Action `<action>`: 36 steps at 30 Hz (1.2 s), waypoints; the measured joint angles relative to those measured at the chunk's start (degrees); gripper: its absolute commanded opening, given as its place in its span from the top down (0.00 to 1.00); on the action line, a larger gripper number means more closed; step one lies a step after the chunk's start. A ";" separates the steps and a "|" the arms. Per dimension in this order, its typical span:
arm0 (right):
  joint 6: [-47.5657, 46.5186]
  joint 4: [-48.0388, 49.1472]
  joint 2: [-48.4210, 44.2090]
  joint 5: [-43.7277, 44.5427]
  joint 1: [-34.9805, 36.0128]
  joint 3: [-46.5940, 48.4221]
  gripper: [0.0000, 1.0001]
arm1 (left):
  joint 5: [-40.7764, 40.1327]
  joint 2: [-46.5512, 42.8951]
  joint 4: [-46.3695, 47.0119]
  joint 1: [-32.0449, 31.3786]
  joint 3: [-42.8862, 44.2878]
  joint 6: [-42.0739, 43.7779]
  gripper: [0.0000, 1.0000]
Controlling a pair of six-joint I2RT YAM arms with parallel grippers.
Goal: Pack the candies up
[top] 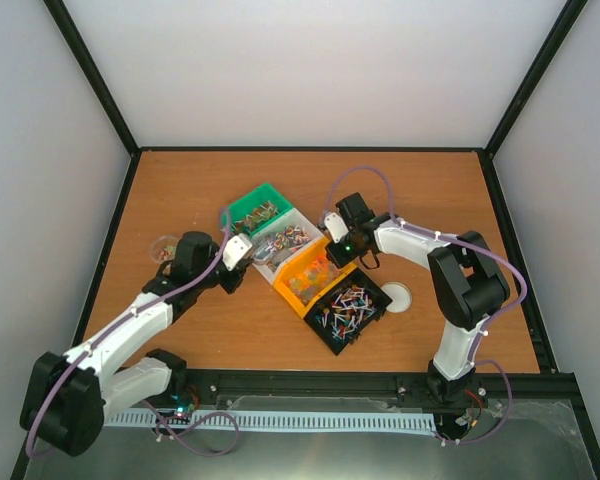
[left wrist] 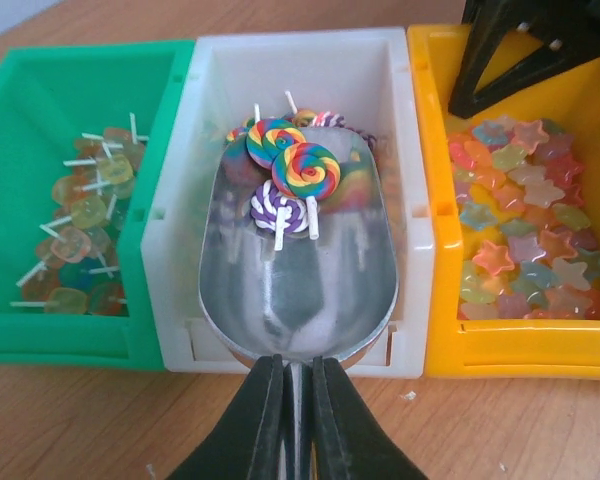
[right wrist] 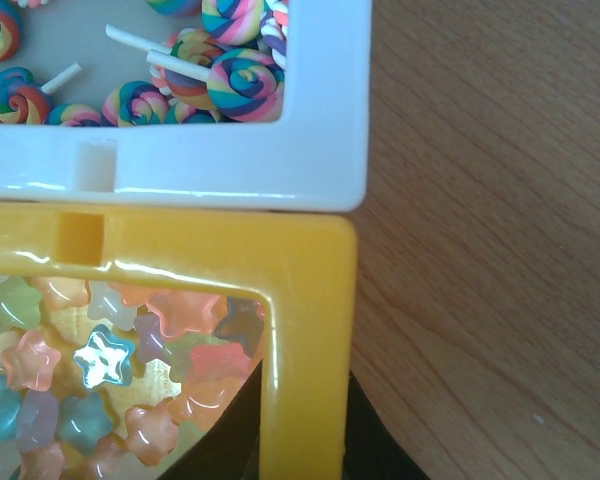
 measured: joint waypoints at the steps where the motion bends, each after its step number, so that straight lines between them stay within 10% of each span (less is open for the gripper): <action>1: -0.15 -0.04 0.00 -0.07 -0.15 0.00 0.97 | 0.09 -1.36 -0.55 0.11 -0.20 -0.24 0.99; 21: -1.42 -0.42 0.00 -0.07 -1.29 0.13 0.97 | 7.30 -15.80 -24.26 24.85 8.83 0.13 0.99; 36: -2.69 -1.29 -0.02 -0.72 -2.91 0.37 0.97 | 17.86 -8.76 -43.45 55.52 20.70 19.61 0.99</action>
